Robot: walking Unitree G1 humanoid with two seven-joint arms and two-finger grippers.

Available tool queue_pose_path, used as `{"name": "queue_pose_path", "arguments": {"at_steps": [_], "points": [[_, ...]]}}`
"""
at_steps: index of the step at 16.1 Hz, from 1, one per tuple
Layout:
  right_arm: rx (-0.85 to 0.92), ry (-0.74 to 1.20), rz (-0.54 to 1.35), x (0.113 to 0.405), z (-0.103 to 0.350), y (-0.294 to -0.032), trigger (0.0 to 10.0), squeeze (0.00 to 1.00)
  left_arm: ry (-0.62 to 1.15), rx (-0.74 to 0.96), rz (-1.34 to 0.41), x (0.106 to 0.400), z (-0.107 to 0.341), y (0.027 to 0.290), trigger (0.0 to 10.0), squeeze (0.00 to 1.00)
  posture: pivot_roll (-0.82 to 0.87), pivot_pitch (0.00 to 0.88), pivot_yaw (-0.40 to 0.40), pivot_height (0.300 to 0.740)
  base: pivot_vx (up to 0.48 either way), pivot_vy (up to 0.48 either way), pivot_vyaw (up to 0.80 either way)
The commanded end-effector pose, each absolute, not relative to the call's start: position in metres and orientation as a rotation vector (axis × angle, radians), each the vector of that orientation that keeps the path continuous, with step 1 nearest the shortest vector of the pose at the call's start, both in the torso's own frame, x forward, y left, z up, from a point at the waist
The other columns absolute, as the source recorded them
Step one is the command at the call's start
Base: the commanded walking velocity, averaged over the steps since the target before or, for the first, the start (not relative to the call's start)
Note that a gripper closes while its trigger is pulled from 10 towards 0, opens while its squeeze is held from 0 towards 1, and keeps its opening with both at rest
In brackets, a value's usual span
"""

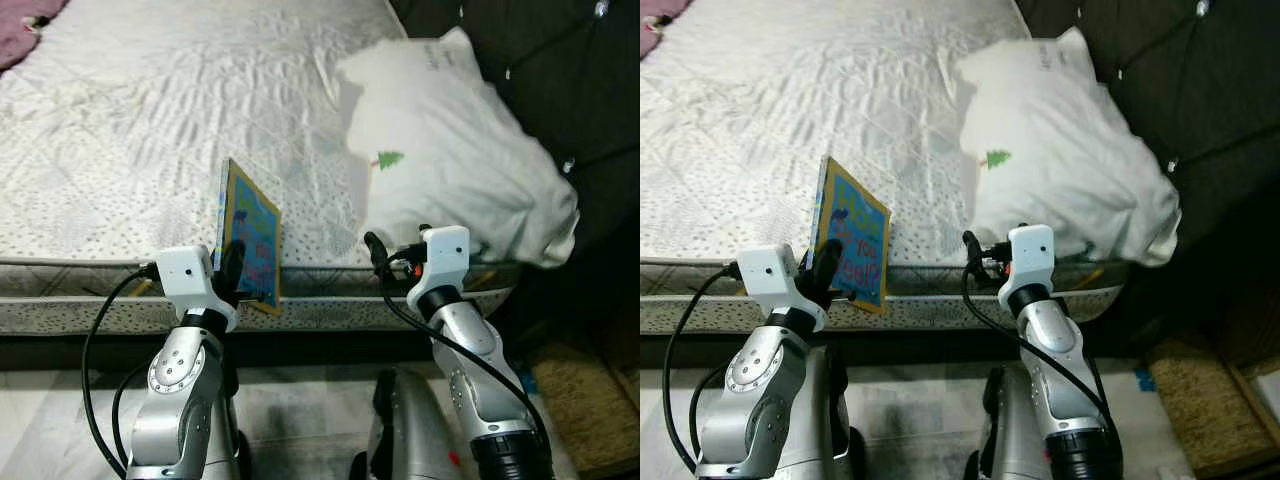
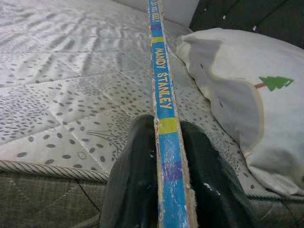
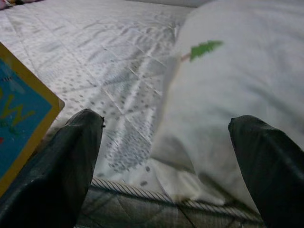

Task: Clean up the room

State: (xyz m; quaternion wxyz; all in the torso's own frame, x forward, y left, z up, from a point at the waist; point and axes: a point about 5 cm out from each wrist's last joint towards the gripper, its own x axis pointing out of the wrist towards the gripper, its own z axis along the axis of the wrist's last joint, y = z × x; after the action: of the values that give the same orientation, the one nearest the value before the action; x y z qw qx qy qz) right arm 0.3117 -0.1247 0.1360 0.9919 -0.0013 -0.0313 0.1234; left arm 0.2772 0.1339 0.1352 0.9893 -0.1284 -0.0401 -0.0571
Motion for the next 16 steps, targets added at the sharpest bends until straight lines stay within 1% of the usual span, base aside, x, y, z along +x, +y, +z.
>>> {"name": "queue_pose_path", "arguments": {"at_steps": [1, 3, 11, 16], "points": [[-0.010, -0.062, 0.235, 0.312, 0.135, -0.128, 10.0, 0.00, -0.125, -0.253, -0.132, 0.278, 0.144, 0.131, 10.0, 0.00, -0.03, 0.192, -0.072, 0.487, 0.000, 0.000, 0.00], [-0.008, -0.070, 0.235, 0.312, 0.138, -0.128, 10.0, 0.00, -0.137, -0.261, -0.146, 0.277, 0.146, 0.131, 10.0, 0.00, -0.03, 0.192, -0.072, 0.487, 0.141, 0.000, 0.00], [-0.012, -0.079, 0.237, 0.312, 0.139, -0.127, 10.0, 0.00, -0.169, -0.279, -0.150, 0.280, 0.153, 0.131, 10.0, 0.00, -0.03, 0.194, -0.076, 0.487, 0.348, 0.000, 0.00], [-0.014, -0.081, 0.237, 0.312, 0.139, -0.127, 10.0, 0.00, -0.150, -0.295, -0.136, 0.281, 0.150, 0.129, 10.0, 0.00, -0.03, 0.189, -0.075, 0.487, 0.000, 0.000, 0.00]]}}
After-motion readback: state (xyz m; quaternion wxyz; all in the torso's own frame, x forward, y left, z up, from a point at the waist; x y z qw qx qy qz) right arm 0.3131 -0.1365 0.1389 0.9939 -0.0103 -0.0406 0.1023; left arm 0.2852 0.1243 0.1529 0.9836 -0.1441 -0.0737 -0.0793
